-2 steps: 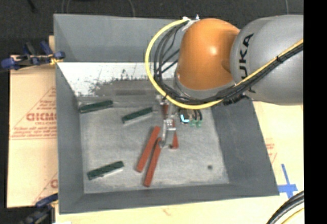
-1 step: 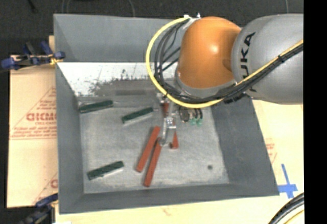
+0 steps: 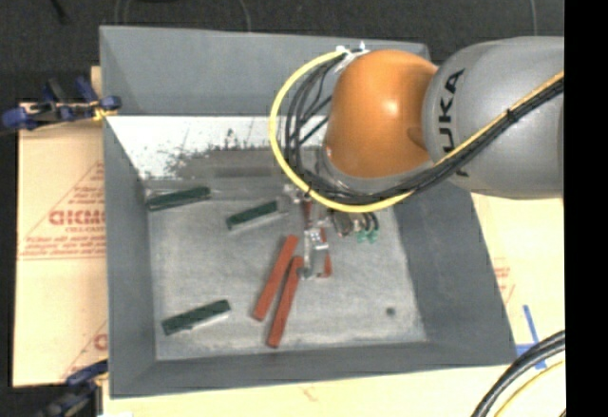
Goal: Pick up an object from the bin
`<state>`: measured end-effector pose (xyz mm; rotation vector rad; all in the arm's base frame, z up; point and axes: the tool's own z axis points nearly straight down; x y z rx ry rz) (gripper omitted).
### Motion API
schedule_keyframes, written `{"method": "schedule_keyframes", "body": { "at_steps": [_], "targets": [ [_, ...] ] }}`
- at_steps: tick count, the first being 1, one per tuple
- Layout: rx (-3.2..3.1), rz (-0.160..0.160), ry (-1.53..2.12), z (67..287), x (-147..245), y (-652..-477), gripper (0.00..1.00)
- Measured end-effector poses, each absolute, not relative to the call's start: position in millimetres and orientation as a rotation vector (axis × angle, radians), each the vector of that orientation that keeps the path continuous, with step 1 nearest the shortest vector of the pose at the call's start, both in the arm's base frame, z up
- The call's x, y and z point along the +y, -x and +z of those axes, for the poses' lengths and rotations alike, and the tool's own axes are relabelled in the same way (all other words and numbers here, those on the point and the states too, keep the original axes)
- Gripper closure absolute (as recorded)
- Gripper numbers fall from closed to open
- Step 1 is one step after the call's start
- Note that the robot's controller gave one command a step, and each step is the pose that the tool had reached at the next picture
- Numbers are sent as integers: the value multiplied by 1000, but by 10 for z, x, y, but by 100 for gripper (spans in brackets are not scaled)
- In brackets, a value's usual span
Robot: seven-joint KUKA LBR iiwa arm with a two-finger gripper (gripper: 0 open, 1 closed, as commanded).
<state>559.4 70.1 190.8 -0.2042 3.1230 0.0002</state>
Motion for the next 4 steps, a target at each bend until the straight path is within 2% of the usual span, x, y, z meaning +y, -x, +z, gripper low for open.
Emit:
{"method": "schedule_keyframes", "body": {
  "at_steps": [1, 2, 3, 4],
  "targets": [
    [3026, -1, 840, 1590, 570, -5635, 0],
    [3028, 1, 816, 1224, 484, -5625, 0],
    [2899, -2, 1197, 980, 518, -5691, 0],
    [2782, 0, 1453, 711, 650, -5742, 100]
  ]
}}
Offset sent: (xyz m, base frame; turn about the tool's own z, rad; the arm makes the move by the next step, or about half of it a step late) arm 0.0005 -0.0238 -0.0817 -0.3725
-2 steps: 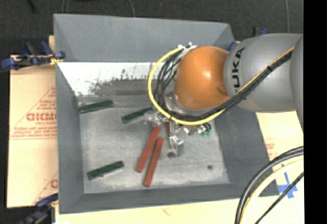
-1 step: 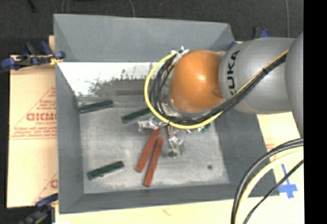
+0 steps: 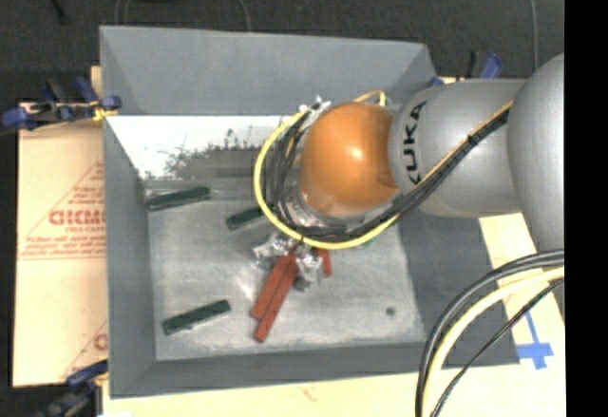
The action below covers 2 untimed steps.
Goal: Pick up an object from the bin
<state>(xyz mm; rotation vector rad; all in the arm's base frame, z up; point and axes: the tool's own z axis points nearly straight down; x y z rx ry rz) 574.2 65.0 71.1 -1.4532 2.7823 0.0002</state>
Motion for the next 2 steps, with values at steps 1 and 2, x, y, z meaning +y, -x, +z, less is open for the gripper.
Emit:
{"method": "schedule_keyframes", "body": {
  "at_steps": [1, 2],
  "targets": [
    [2783, 0, 1453, 711, 651, -5742, 100],
    [2786, 3, 1453, 763, 651, -5728, 100]
  ]
}}
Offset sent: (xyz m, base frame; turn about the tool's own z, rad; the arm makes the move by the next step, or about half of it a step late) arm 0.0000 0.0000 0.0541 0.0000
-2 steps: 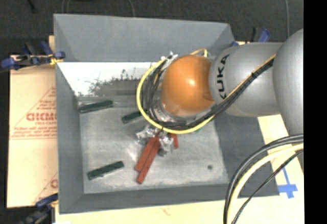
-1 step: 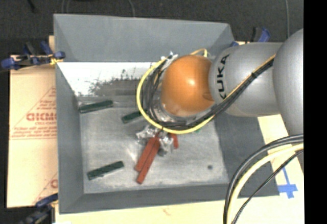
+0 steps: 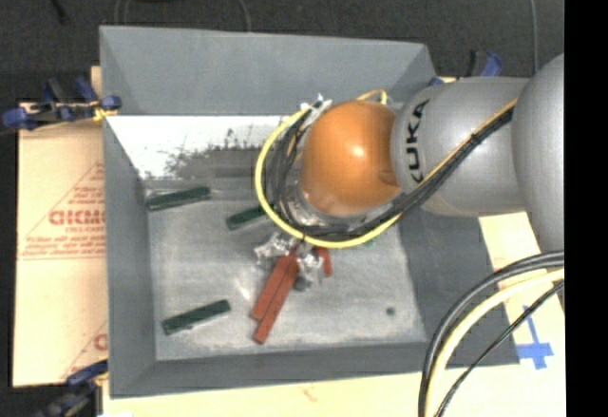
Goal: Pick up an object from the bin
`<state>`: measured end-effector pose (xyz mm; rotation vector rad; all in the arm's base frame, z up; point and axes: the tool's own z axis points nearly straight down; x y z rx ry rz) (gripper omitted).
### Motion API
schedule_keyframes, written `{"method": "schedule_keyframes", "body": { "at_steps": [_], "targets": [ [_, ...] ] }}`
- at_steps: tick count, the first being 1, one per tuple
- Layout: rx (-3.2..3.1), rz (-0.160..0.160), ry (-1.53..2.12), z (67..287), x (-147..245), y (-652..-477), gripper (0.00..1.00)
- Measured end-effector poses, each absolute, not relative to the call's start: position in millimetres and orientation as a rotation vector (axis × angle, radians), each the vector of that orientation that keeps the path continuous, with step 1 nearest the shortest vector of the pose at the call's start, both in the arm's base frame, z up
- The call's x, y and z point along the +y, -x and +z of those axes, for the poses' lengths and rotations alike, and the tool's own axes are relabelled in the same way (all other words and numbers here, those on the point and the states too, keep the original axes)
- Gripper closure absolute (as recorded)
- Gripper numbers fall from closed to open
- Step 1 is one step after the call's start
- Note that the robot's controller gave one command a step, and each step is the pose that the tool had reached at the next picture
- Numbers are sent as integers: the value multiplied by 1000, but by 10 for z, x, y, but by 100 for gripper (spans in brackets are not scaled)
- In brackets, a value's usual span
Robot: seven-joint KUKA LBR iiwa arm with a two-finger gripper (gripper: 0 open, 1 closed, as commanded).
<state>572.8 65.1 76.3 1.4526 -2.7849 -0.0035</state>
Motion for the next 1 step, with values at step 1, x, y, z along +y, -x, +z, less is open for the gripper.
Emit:
{"method": "schedule_keyframes", "body": {
  "at_steps": [1],
  "targets": [
    [-2786, -2, -1450, 917, 649, -5729, 100]
  ]
}}
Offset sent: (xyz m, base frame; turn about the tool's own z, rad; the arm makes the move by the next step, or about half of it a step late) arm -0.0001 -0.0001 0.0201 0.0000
